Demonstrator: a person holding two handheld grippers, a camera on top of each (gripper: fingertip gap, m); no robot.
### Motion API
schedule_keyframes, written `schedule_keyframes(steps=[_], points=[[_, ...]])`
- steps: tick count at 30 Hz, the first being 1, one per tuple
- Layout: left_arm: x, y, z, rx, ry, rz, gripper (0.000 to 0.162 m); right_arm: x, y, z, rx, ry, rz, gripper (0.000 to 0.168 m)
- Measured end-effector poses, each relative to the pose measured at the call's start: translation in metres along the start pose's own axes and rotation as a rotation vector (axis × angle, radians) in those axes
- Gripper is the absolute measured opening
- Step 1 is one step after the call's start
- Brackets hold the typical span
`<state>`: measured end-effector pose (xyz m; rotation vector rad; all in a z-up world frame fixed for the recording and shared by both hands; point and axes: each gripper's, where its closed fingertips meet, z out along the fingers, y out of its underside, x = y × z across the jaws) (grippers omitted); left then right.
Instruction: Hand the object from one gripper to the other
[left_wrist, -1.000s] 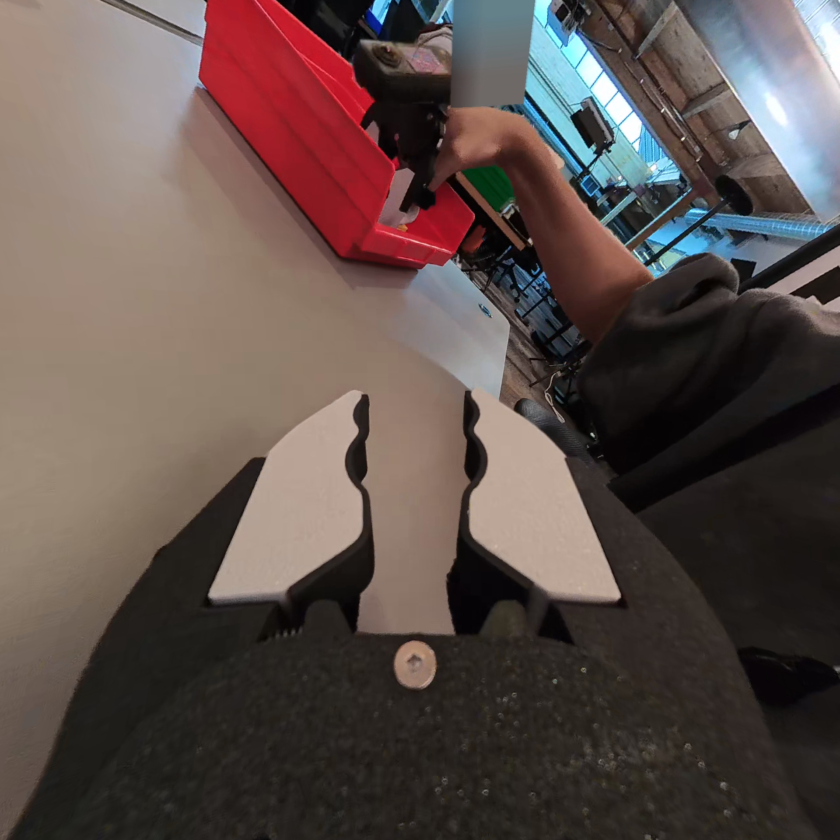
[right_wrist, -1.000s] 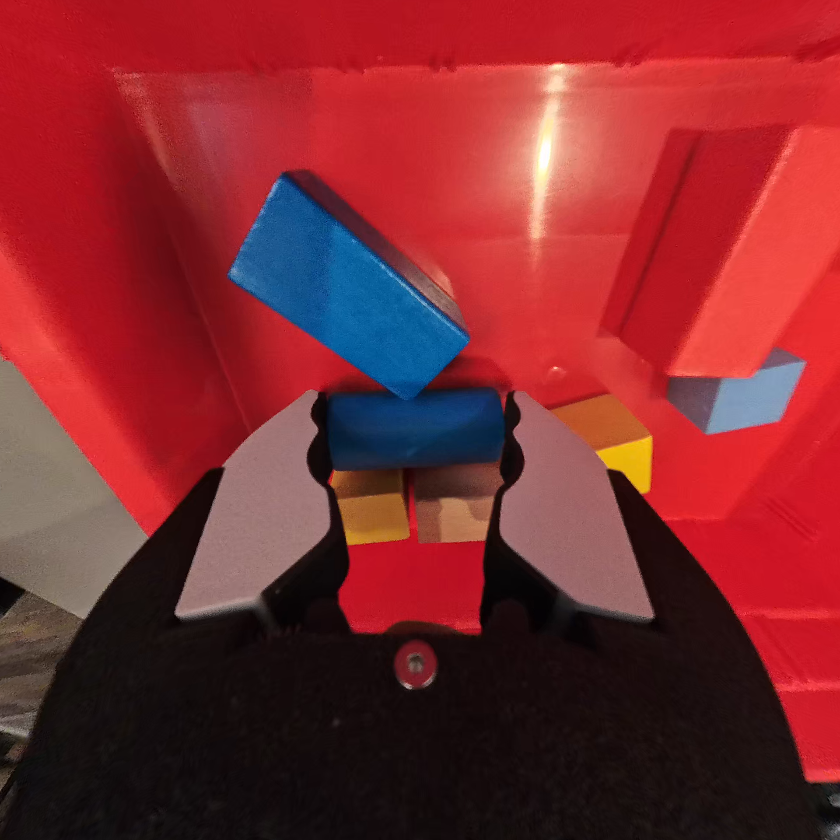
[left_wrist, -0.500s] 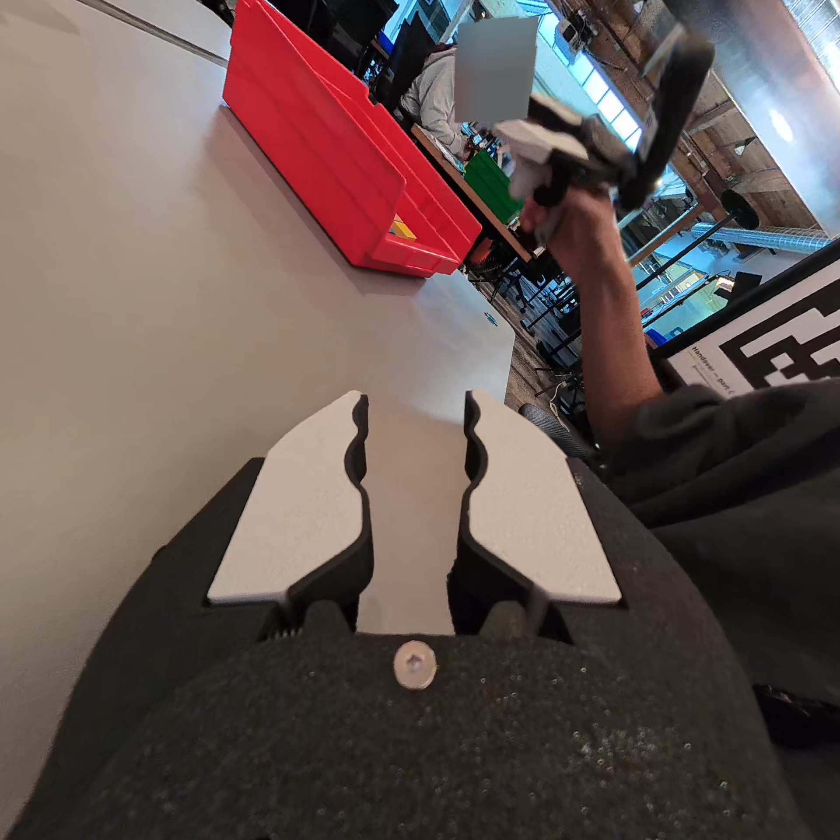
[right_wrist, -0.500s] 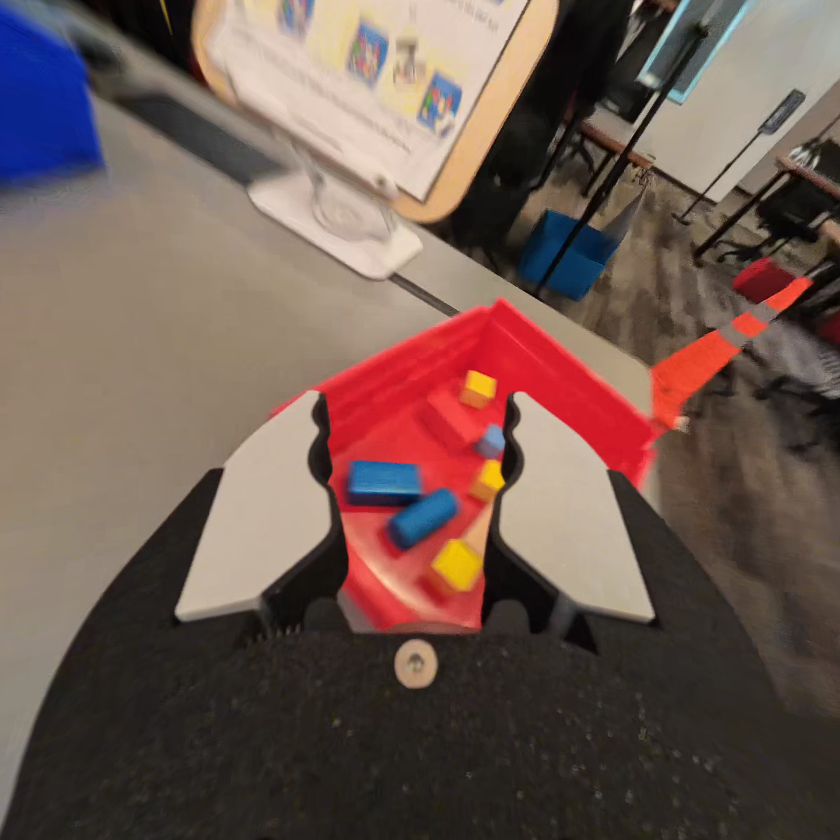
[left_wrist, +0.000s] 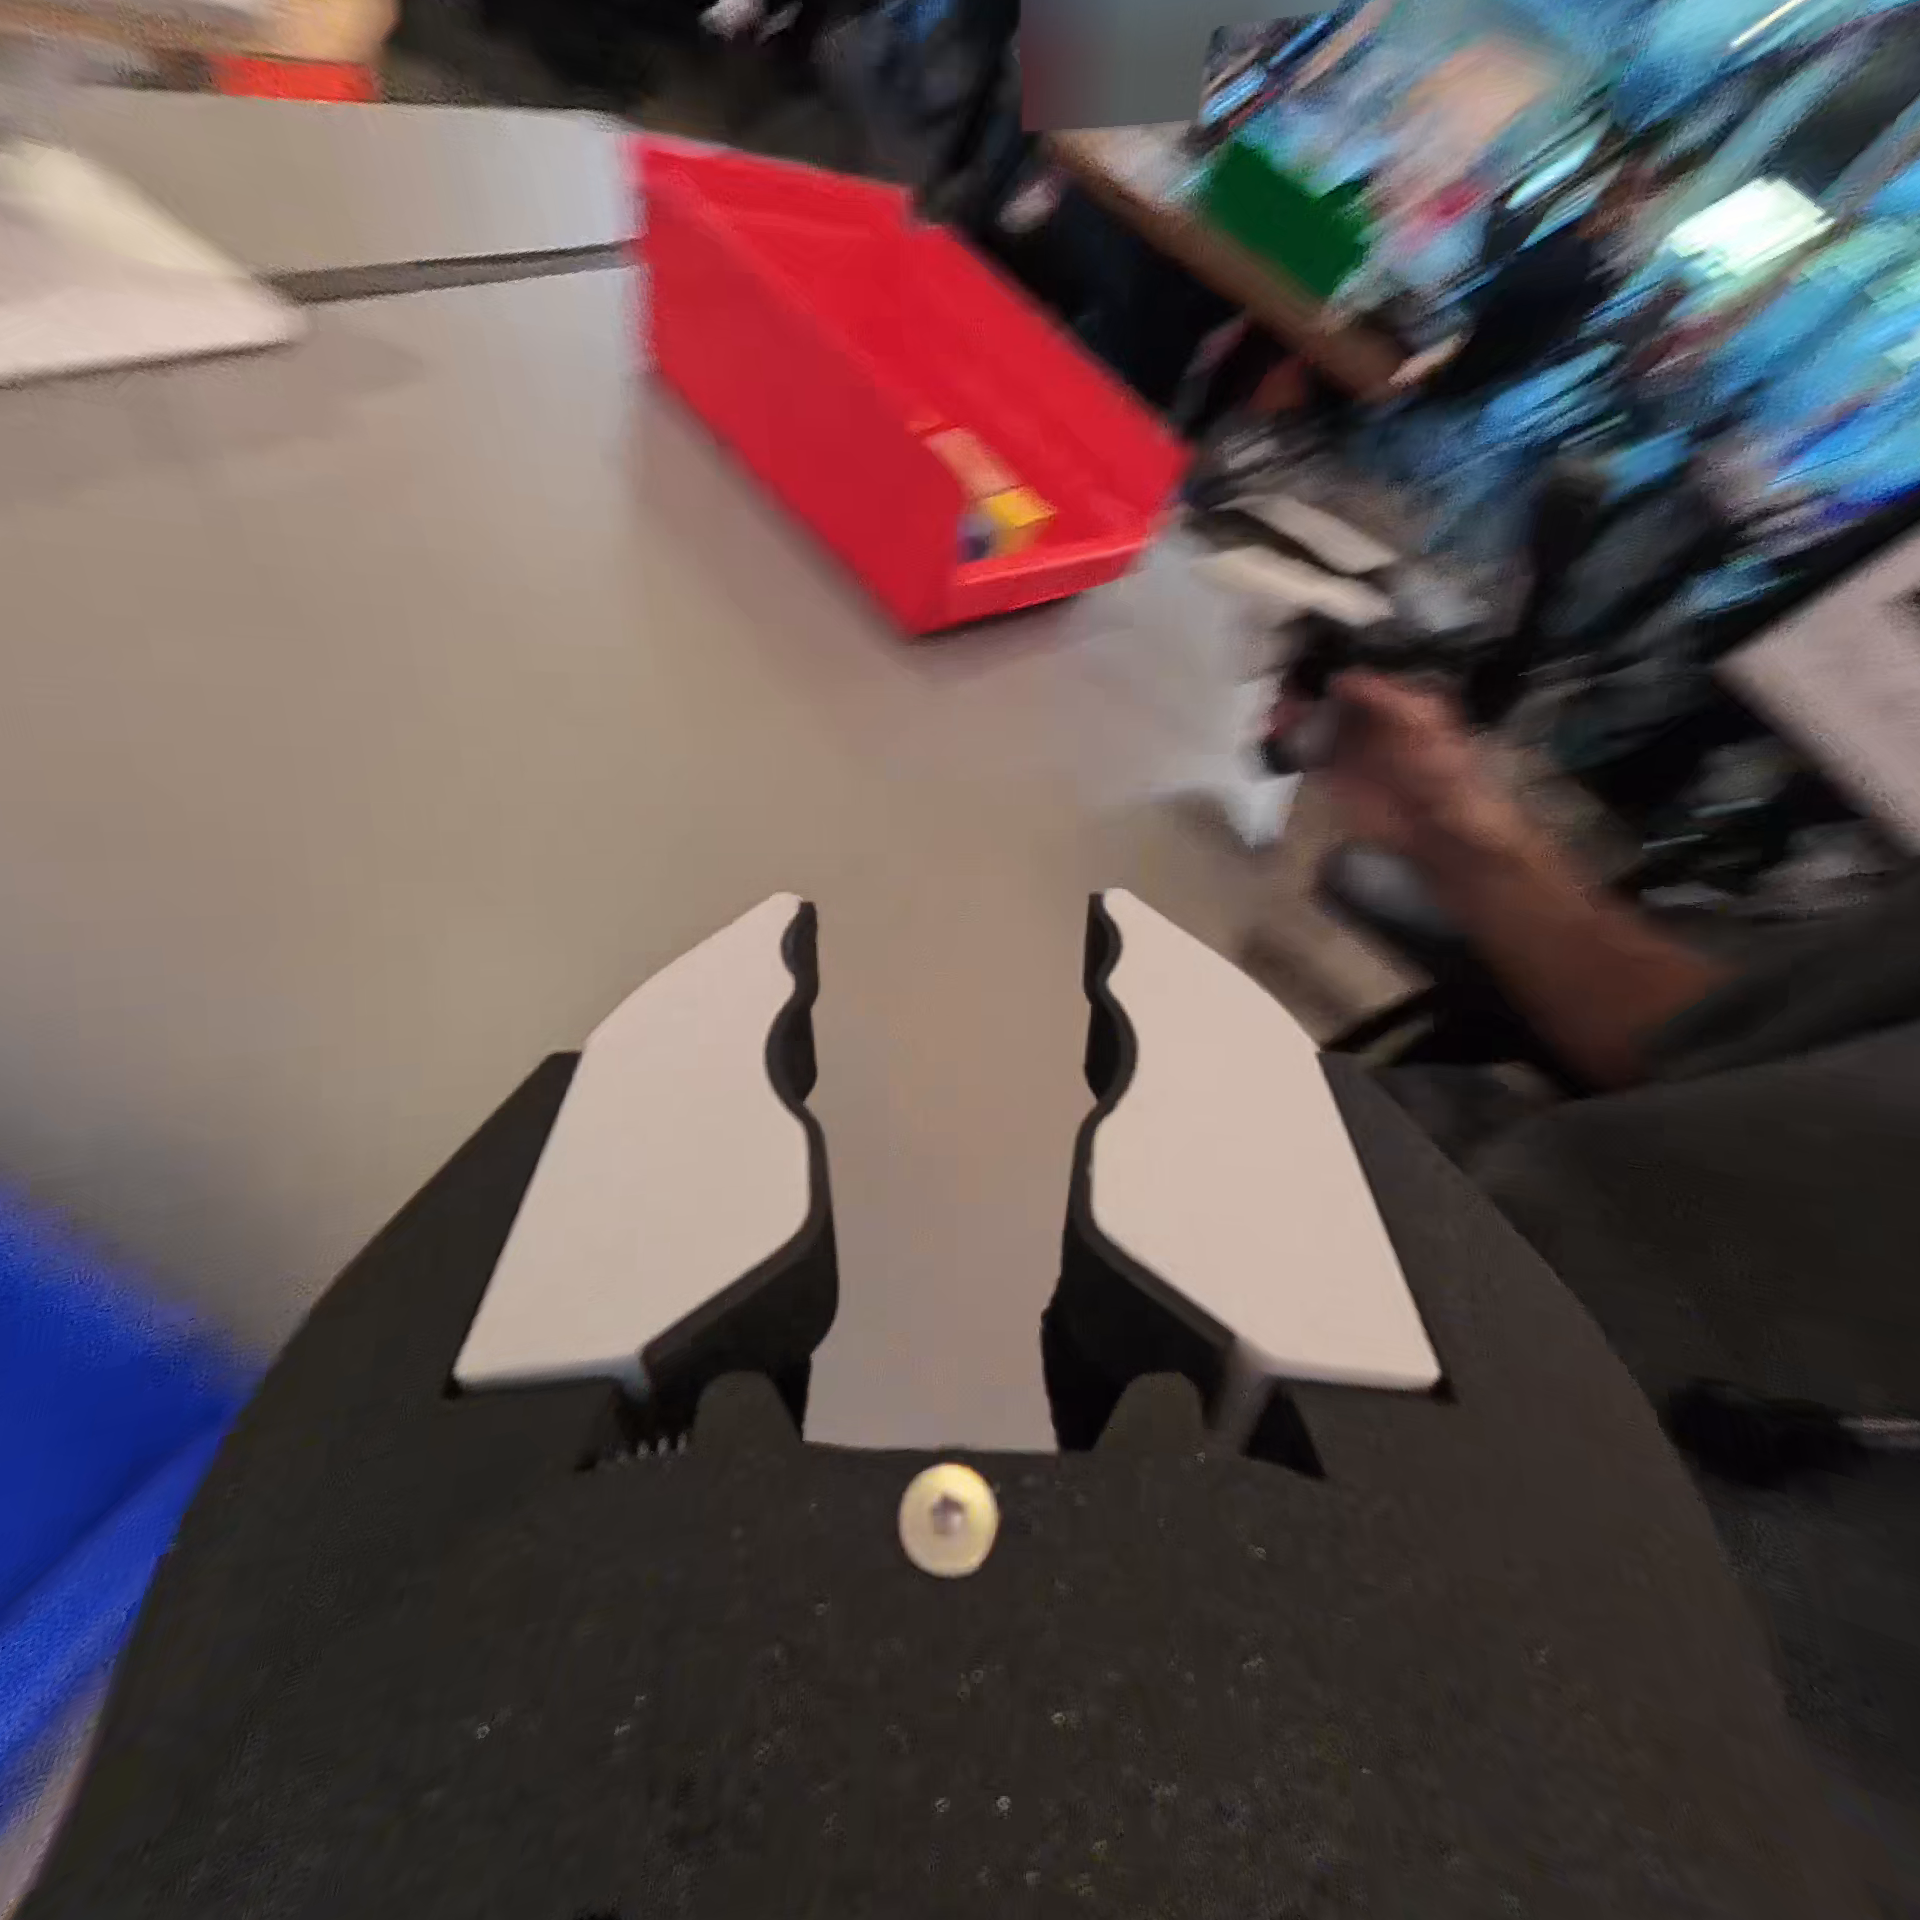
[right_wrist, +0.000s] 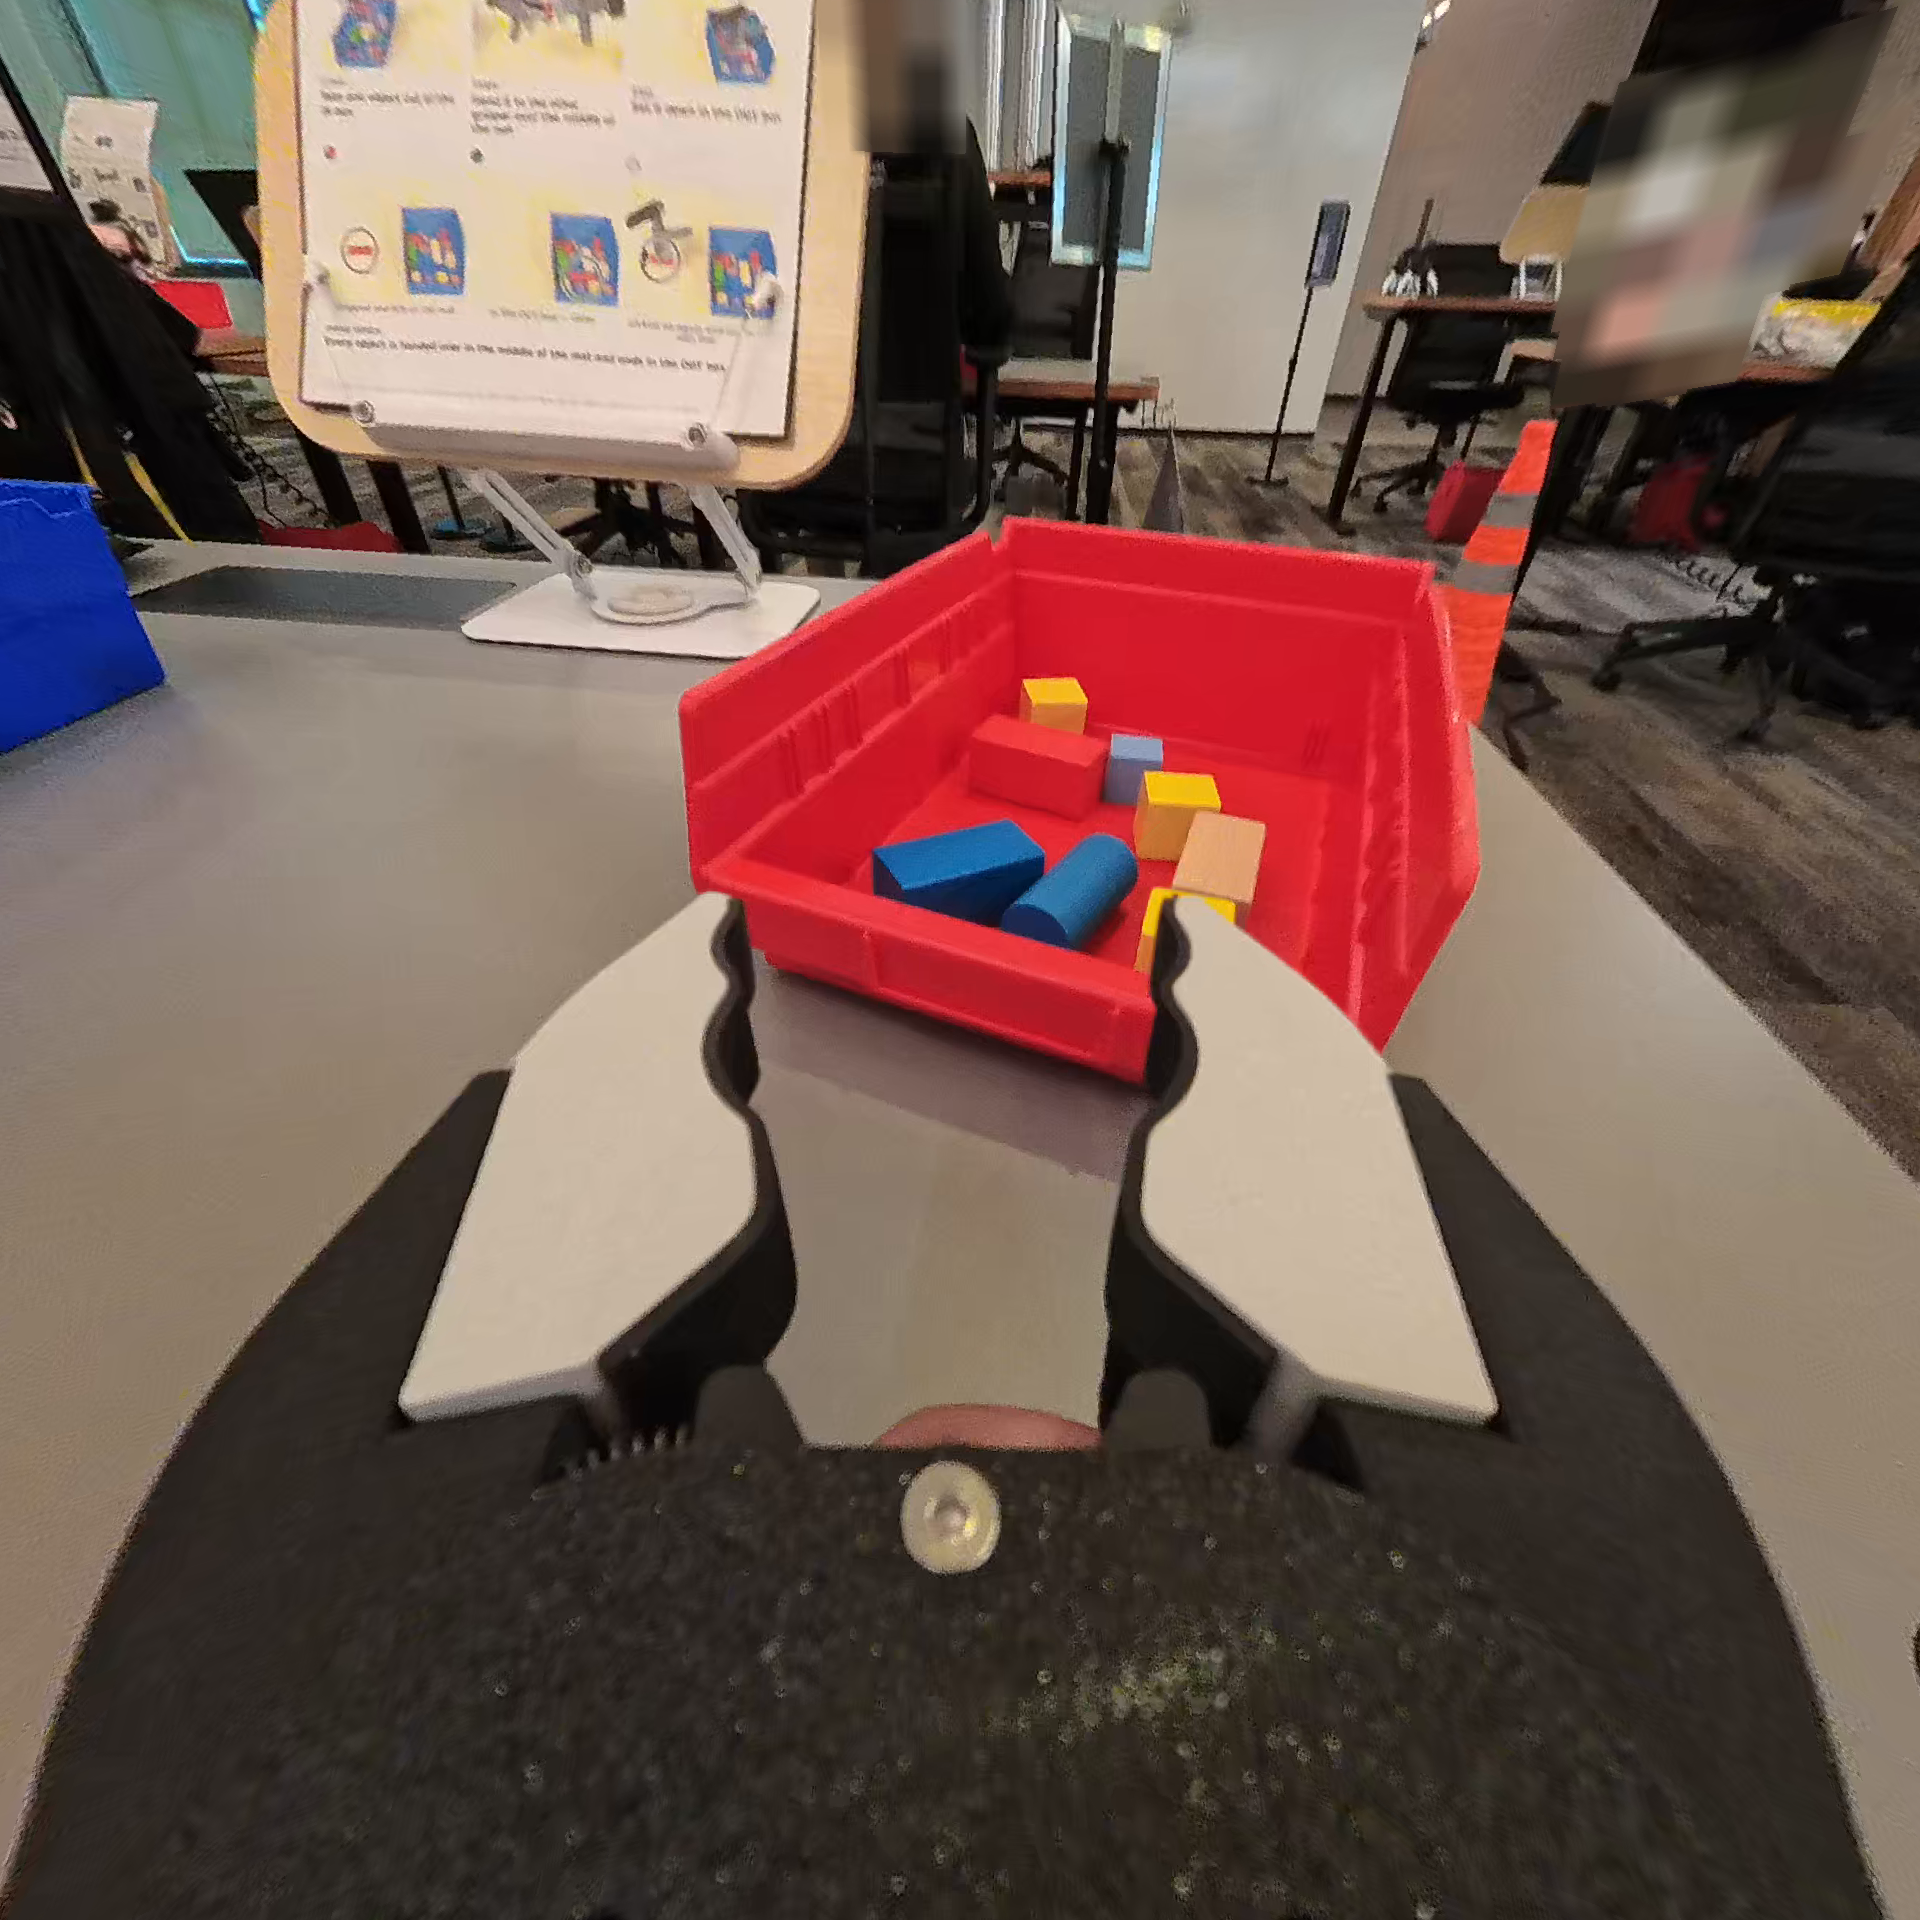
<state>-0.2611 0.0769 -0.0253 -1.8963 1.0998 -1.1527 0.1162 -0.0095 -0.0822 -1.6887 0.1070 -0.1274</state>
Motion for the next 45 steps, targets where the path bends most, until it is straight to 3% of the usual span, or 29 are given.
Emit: schedule_keyframes(steps=[5,7,15,20,27,30,35,39,42,45], points=[[-0.132,-0.037,-0.068,-0.211,-0.546,0.132,0.048,-0.016,0.008,0.008,-0.026,-0.084,0.061,0.073],[-0.184,-0.036,-0.071,-0.358,-0.643,0.188,0.047,-0.022,0.009,0.011,-0.035,-0.105,0.053,0.074],[-0.307,0.01,-0.01,-0.714,-0.562,0.032,0.044,-0.03,0.009,0.015,-0.035,-0.098,-0.057,0.075],[-0.335,0.033,0.003,-0.839,-0.611,-0.018,0.028,-0.026,0.014,0.016,-0.054,-0.097,-0.036,0.075],[-0.347,0.048,0.002,-0.883,-0.629,-0.108,0.032,-0.029,0.018,0.018,-0.069,-0.12,-0.011,0.075],[-0.348,0.034,-0.007,-0.757,-0.655,-0.15,0.032,-0.032,0.018,0.019,-0.071,-0.132,-0.014,0.075],[-0.305,-0.022,-0.044,-0.351,-0.492,-0.294,0.032,-0.036,0.017,0.017,-0.068,-0.146,-0.018,0.075],[-0.242,-0.062,-0.078,0.008,-0.265,-0.38,0.032,-0.046,0.013,0.02,-0.054,-0.2,-0.067,0.073],[-0.185,-0.077,-0.079,0.198,-0.061,-0.406,0.032,-0.08,0.0,0.03,-0.019,-0.362,-0.159,0.073],[-0.128,-0.085,-0.056,0.291,0.141,-0.45,0.032,-0.135,0.001,0.039,-0.047,-0.628,-0.337,0.077]])
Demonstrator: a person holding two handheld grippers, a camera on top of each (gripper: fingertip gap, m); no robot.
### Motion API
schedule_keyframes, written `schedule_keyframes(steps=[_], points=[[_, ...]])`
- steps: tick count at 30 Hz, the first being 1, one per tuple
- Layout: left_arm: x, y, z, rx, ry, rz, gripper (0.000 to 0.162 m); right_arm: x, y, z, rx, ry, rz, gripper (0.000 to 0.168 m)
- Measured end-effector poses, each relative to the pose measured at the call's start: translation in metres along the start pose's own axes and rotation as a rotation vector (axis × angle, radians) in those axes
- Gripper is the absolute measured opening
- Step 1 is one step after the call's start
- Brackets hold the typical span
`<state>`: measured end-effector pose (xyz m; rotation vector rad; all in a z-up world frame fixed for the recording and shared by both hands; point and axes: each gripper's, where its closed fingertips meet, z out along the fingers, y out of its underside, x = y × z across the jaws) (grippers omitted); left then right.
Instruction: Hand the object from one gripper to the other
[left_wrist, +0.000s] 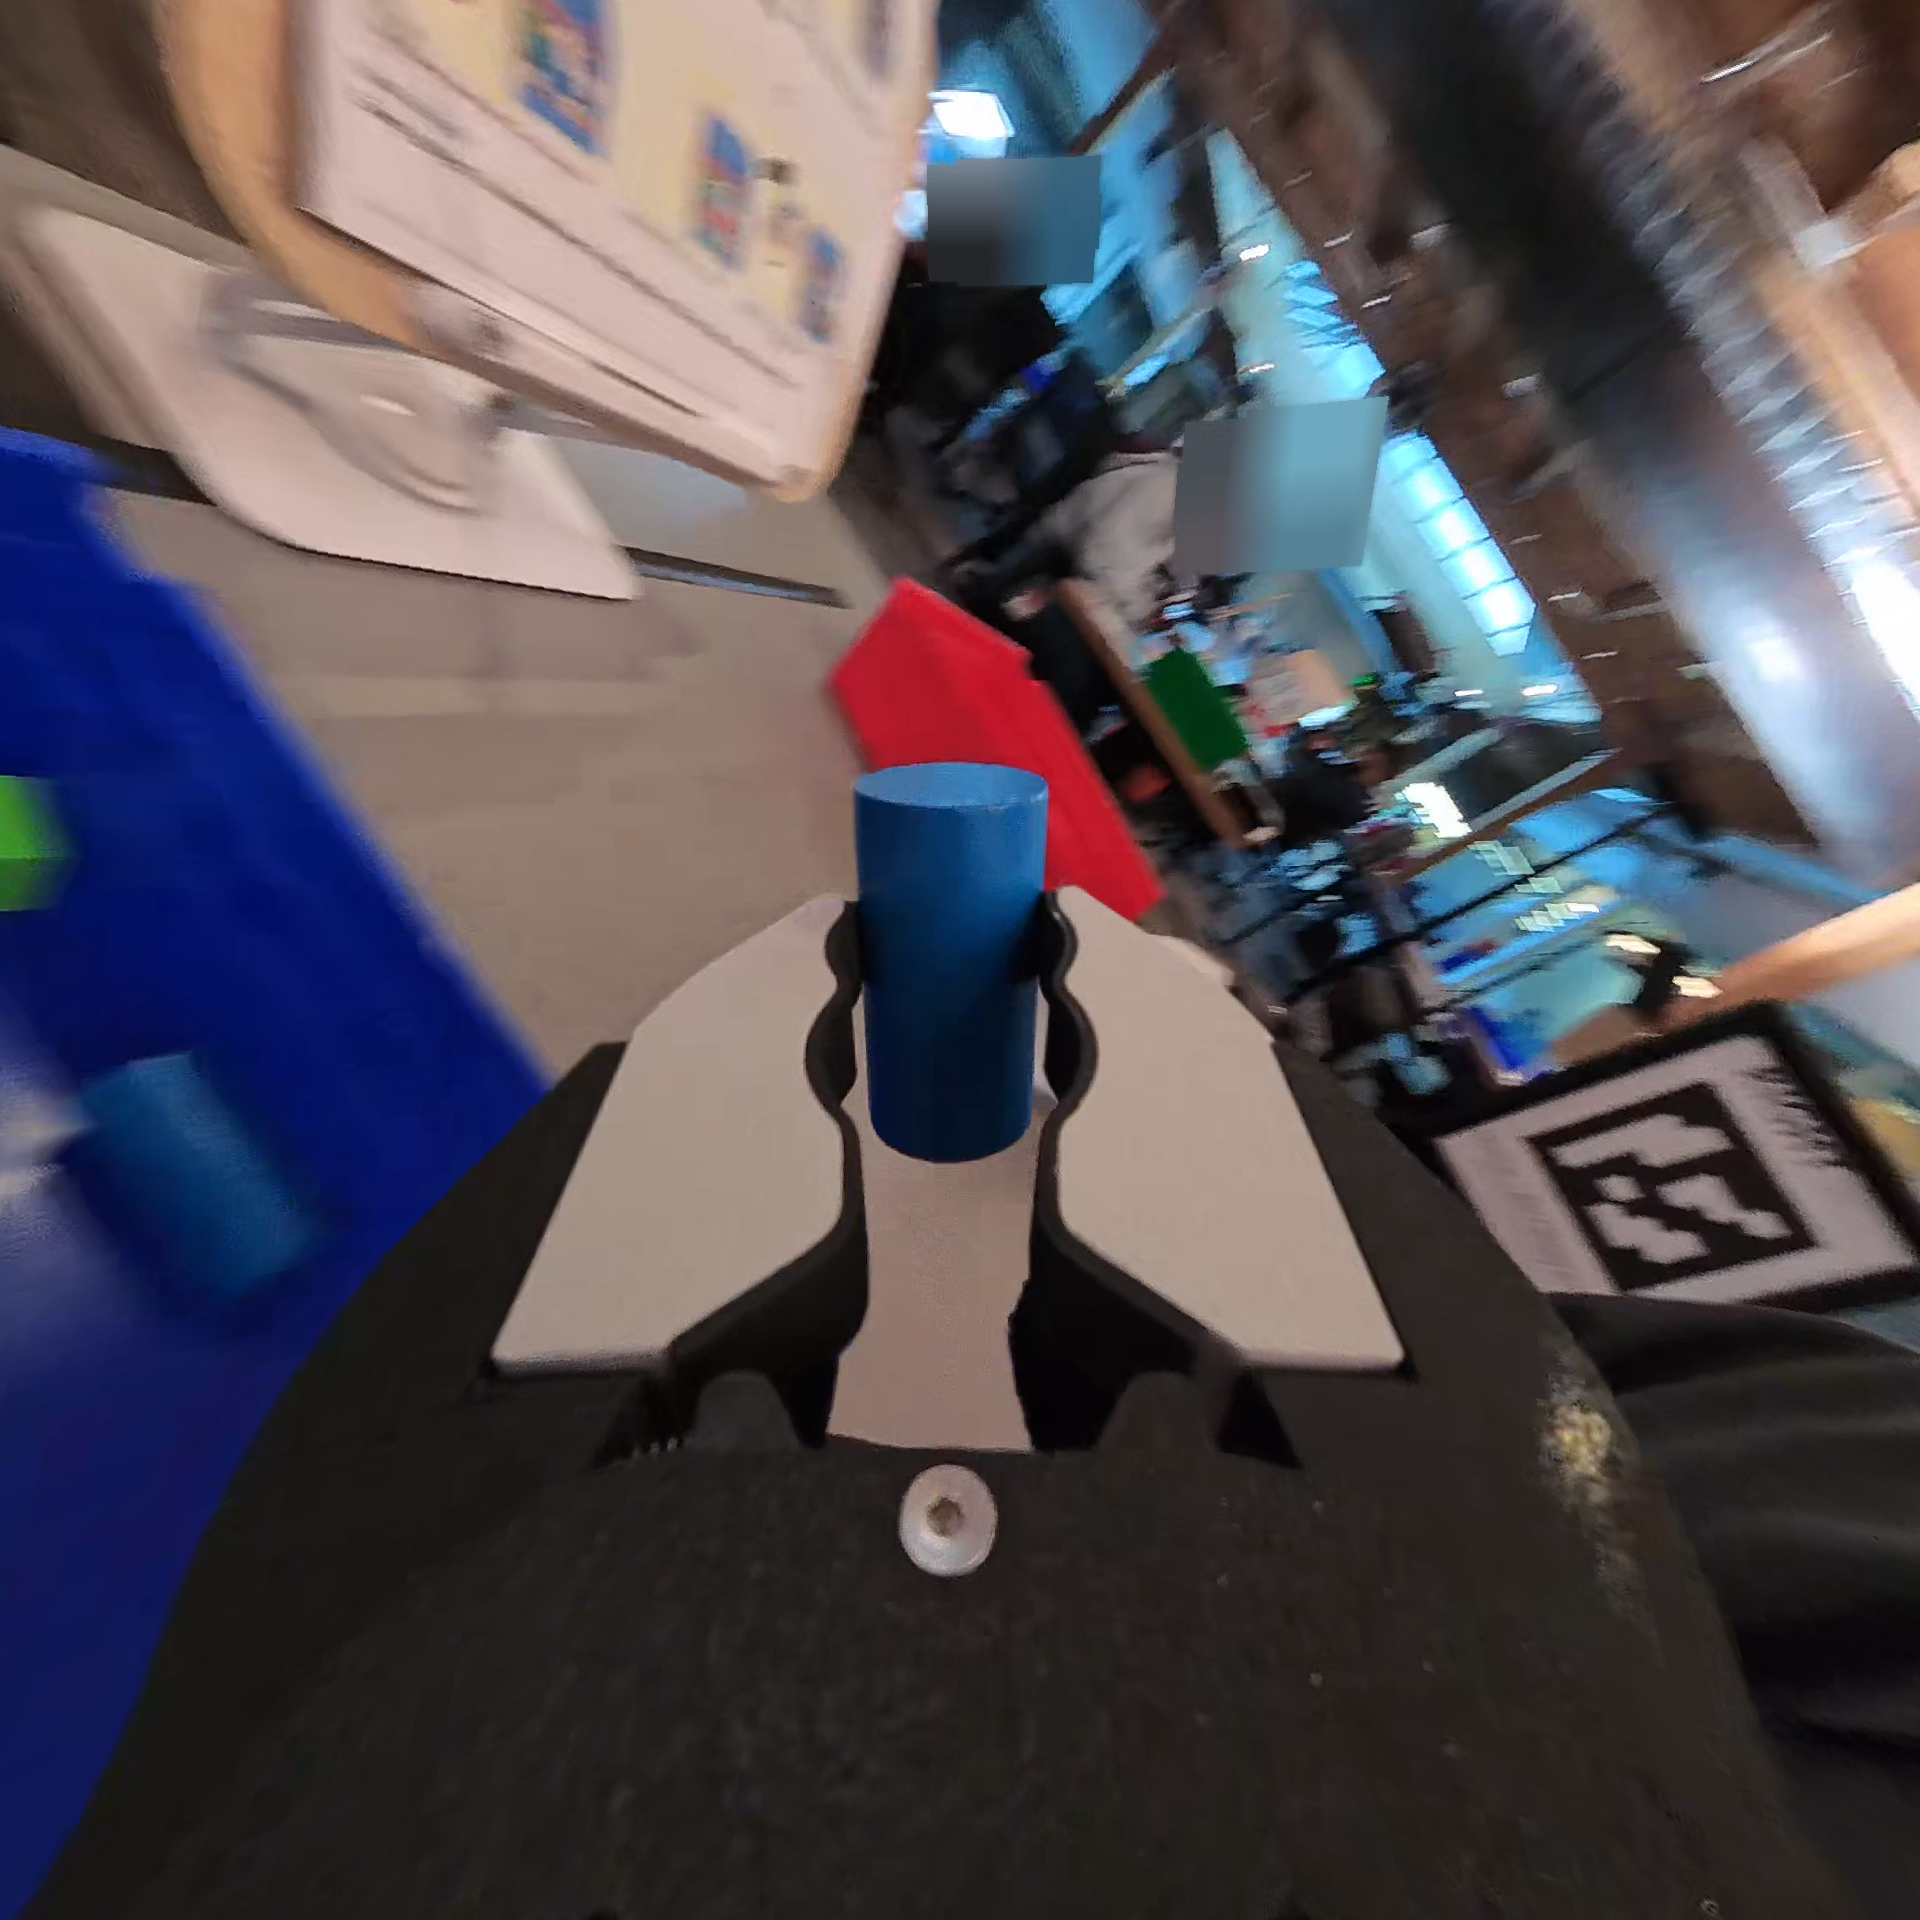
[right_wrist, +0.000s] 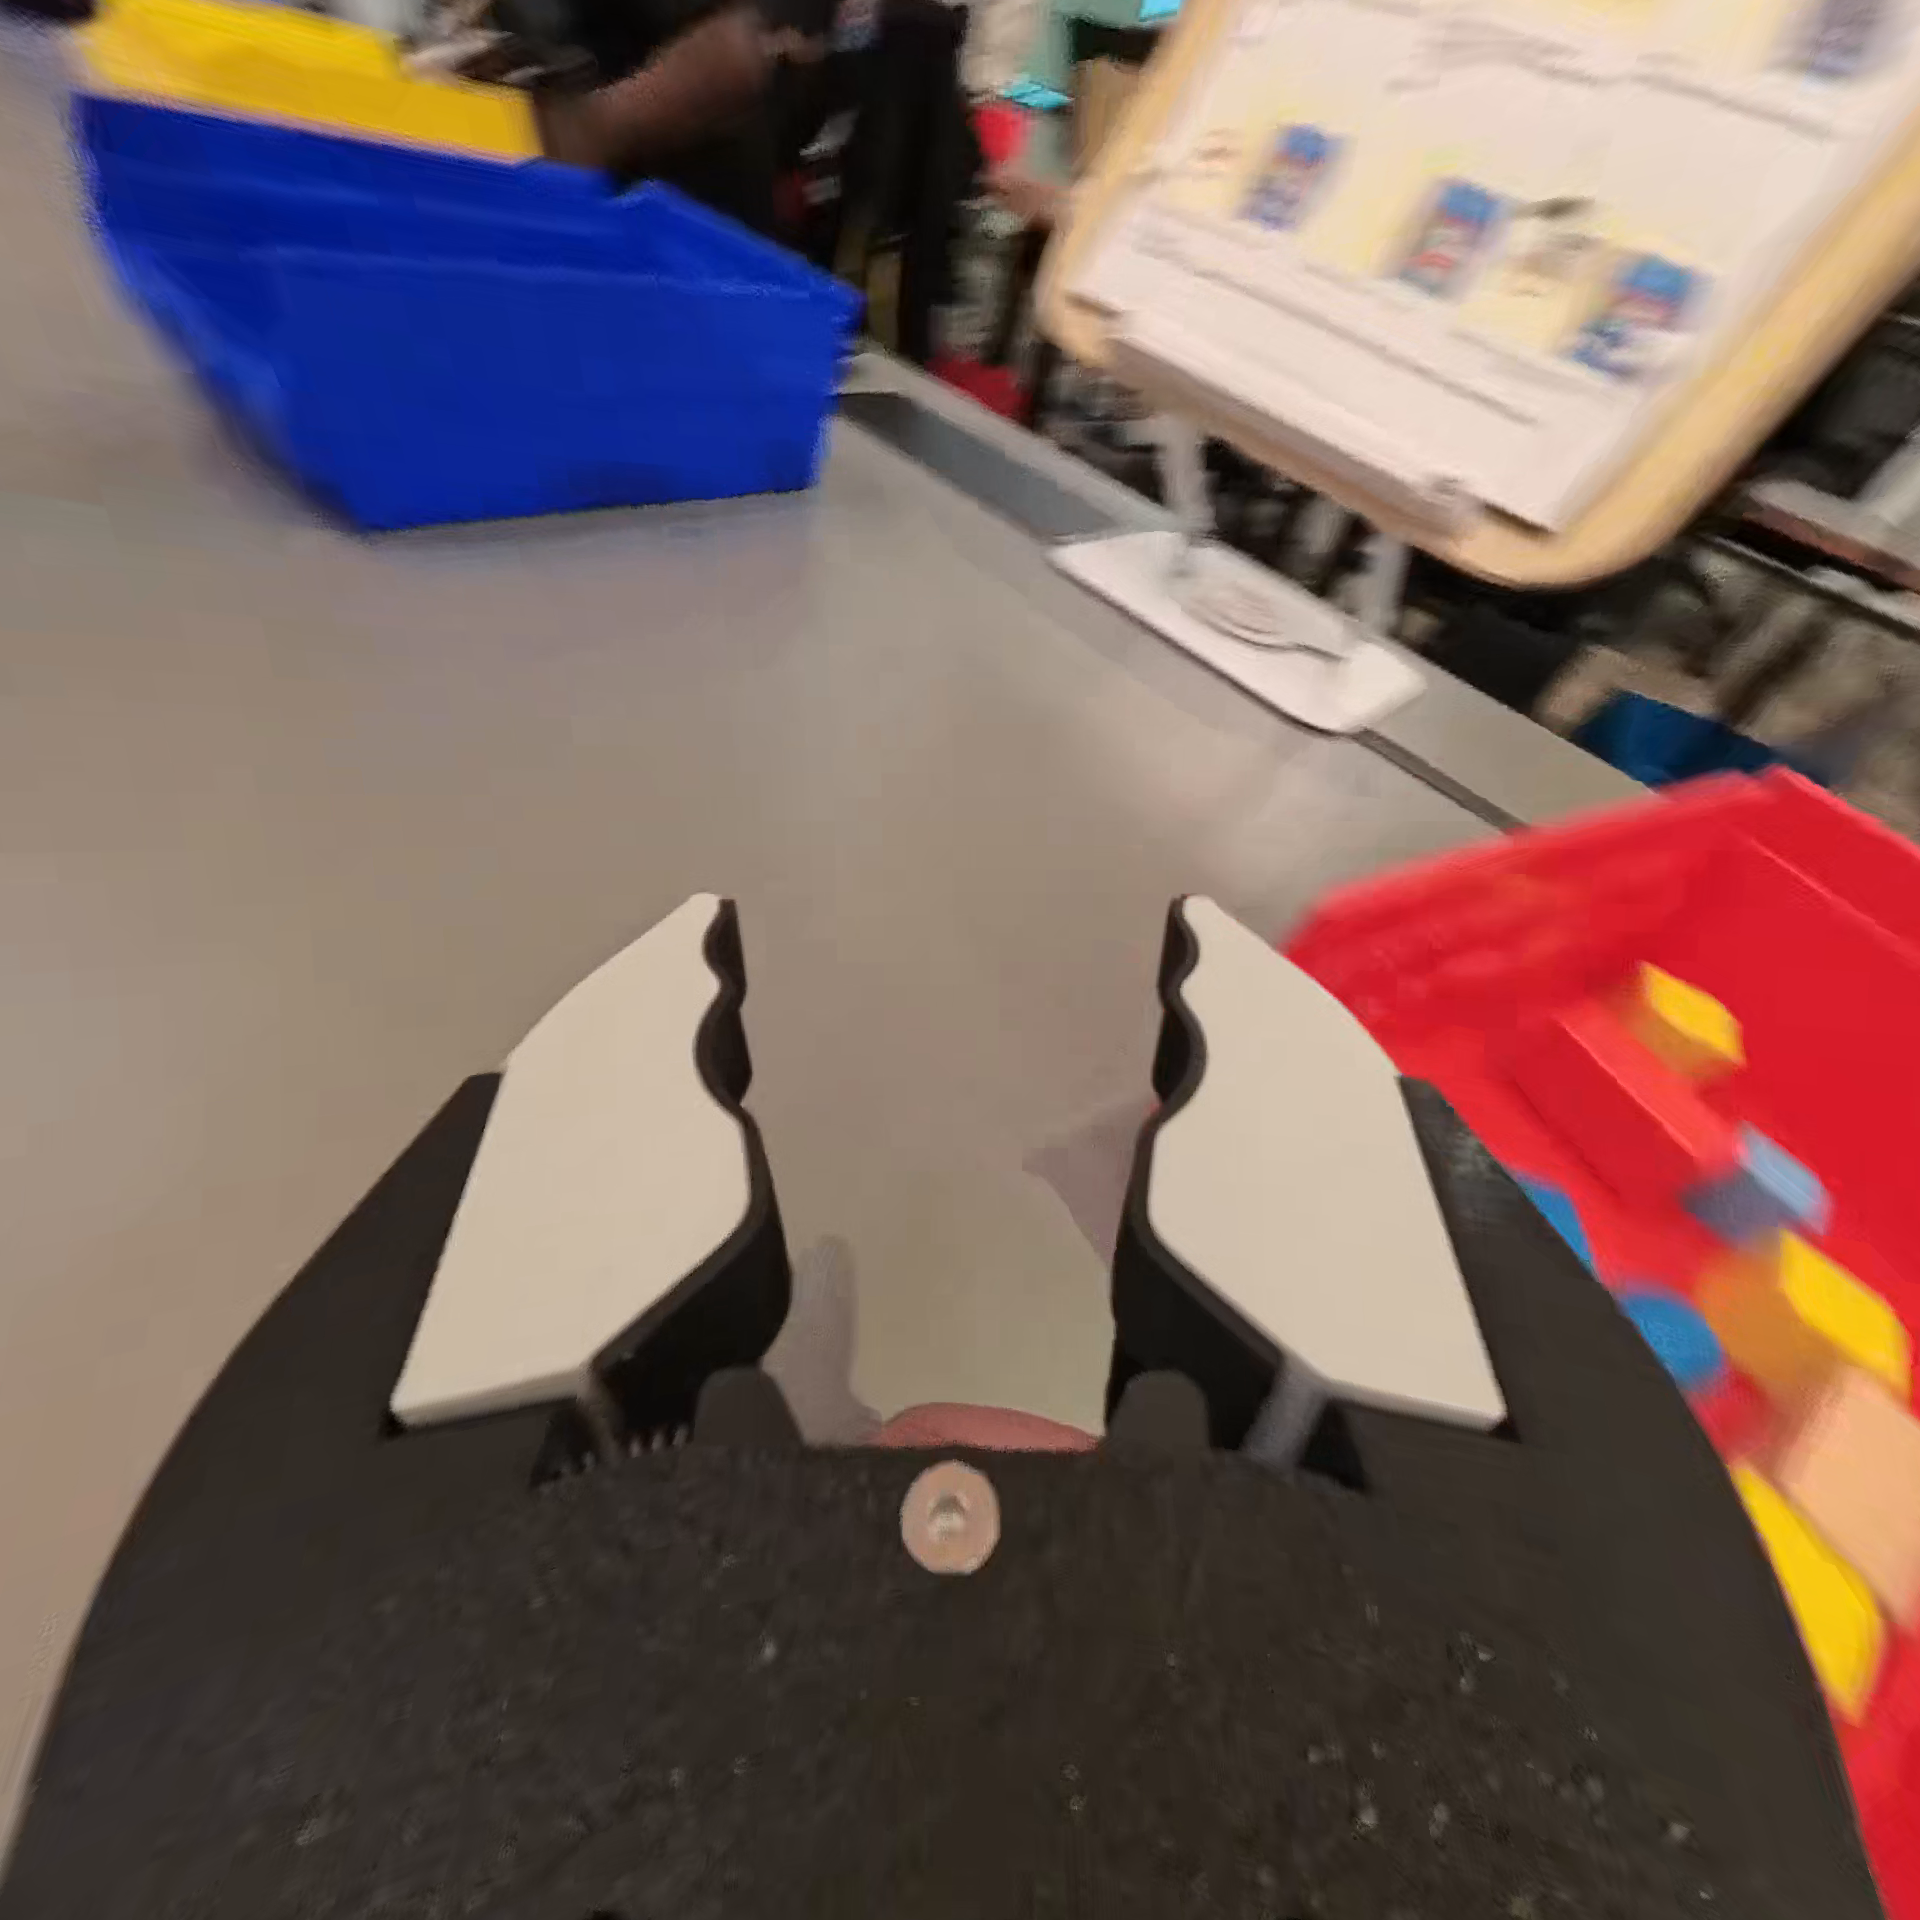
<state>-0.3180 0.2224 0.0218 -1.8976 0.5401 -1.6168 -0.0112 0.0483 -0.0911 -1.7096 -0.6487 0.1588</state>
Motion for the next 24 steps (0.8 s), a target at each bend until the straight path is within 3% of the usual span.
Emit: schedule_keyframes(steps=[6,10,15,19,21,24], points=[[0.076,0.064,0.1,-0.078,0.319,-0.212,0.032,-0.053,-0.073,0.069,0.11,-0.311,-0.172,0.091],[0.1,0.106,0.147,-0.167,0.382,-0.294,0.031,-0.07,-0.116,0.091,0.232,-0.398,-0.153,0.094],[0.108,0.138,0.164,-0.287,0.428,-0.317,0.032,-0.08,-0.116,0.089,0.255,-0.445,-0.181,0.092],[0.106,0.146,0.171,-0.298,0.461,-0.376,0.032,-0.079,-0.118,0.081,0.287,-0.456,-0.153,0.086],[0.107,0.149,0.174,-0.304,0.482,-0.399,0.032,-0.081,-0.115,0.078,0.283,-0.467,-0.195,0.072],[0.109,0.149,0.176,-0.302,0.492,-0.425,0.032,-0.079,-0.114,0.077,0.259,-0.464,-0.185,0.072]])
